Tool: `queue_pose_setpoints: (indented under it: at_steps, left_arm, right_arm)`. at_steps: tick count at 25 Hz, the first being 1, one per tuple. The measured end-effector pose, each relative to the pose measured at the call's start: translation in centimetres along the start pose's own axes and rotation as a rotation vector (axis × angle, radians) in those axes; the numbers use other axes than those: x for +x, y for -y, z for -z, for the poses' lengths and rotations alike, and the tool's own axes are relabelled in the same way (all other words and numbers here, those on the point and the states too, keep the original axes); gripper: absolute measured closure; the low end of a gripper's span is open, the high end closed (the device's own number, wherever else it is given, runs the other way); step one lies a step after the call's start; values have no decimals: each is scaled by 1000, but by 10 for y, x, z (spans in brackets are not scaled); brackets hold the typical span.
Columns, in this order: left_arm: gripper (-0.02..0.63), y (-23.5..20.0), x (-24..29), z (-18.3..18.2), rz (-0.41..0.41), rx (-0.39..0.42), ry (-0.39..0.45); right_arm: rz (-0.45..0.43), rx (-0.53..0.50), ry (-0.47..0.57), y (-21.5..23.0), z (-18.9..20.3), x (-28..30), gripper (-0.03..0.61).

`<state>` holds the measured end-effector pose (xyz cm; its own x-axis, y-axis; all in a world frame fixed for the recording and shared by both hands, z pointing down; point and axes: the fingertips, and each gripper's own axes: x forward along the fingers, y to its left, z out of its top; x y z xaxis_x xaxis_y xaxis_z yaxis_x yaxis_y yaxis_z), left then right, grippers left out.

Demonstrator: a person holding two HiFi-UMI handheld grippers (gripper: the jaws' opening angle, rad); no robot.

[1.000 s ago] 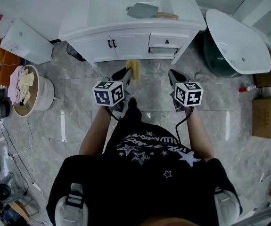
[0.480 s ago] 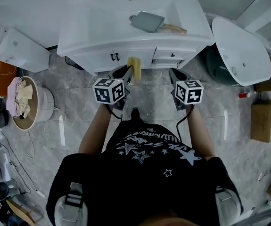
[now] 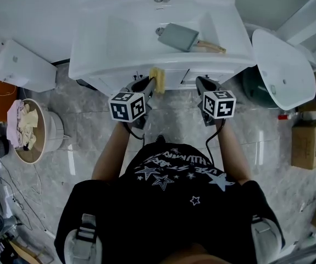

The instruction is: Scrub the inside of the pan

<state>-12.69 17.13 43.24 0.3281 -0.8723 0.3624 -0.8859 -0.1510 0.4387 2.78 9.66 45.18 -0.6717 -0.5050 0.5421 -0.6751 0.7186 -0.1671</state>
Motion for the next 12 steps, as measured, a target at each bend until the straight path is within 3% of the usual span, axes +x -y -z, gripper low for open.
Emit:
queue_pose_setpoints:
  at_steps: [12]
  left_arm:
    - [563,-15,24,2,40,-18,-42]
  right_arm:
    - [37,27,-47,11,9,17,571]
